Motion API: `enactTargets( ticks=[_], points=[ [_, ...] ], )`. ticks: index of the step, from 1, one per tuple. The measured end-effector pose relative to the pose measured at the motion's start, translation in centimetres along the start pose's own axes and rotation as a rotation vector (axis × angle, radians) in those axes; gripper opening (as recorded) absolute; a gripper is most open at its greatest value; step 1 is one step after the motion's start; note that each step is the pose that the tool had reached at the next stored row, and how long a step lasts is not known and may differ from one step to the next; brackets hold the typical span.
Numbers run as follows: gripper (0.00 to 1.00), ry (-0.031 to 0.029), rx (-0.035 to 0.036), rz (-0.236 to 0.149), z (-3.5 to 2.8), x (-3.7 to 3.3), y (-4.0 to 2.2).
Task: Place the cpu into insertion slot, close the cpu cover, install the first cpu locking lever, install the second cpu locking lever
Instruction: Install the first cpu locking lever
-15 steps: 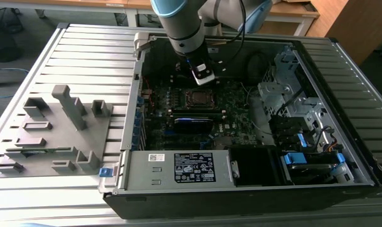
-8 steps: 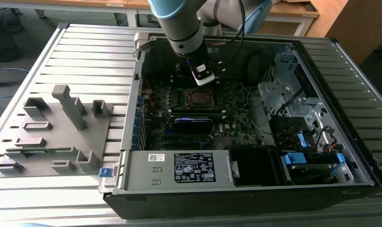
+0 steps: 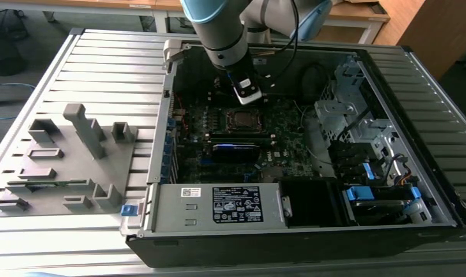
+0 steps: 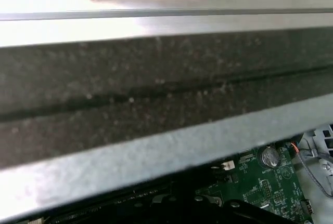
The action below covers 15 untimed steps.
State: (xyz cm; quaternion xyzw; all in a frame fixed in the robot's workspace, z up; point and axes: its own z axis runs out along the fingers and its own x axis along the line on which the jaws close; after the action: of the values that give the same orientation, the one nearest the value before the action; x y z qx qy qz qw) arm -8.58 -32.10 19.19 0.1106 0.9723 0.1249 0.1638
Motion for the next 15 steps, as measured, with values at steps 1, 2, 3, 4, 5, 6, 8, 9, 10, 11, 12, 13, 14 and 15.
enactTargets(
  ticks=[1, 2, 3, 4, 5, 6, 8, 9, 10, 11, 12, 13, 14, 15],
  points=[
    [0.11, -0.0002, 0.0004, 0.0, 0.0, 0.0, -0.02],
    [0.11, -0.0003, 0.0008, 0.0, -0.01, -0.01, -0.05],
    [0.11, -0.0003, 0.0015, -0.001, -0.02, -0.03, -0.09],
    [0.11, -0.0005, 0.0023, -0.001, -0.03, -0.04, -0.14],
    [0.11, -0.0008, 0.0036, -0.001, -0.03, -0.05, -0.18],
    [0.11, -0.0012, 0.005, -0.002, -0.04, -0.06, -0.21],
    [0.11, -0.0016, 0.0086, -0.003, -0.05, -0.07, -0.26],
    [0.11, -0.002, 0.0107, -0.004, -0.05, -0.07, -0.27],
    [0.11, -0.0024, 0.0128, -0.005, -0.04, -0.07, -0.27],
    [0.11, -0.0027, 0.0147, -0.006, -0.02, -0.07, -0.28],
    [0.11, -0.003, 0.0163, -0.006, 0.0, -0.06, -0.28],
    [0.11, -0.0032, 0.0174, -0.006, 0.01, -0.06, -0.29],
    [0.11, -0.0034, 0.0181, -0.006, 0.02, -0.05, -0.29],
    [0.11, -0.0037, 0.0185, -0.005, 0.03, -0.05, -0.3]
  ],
)
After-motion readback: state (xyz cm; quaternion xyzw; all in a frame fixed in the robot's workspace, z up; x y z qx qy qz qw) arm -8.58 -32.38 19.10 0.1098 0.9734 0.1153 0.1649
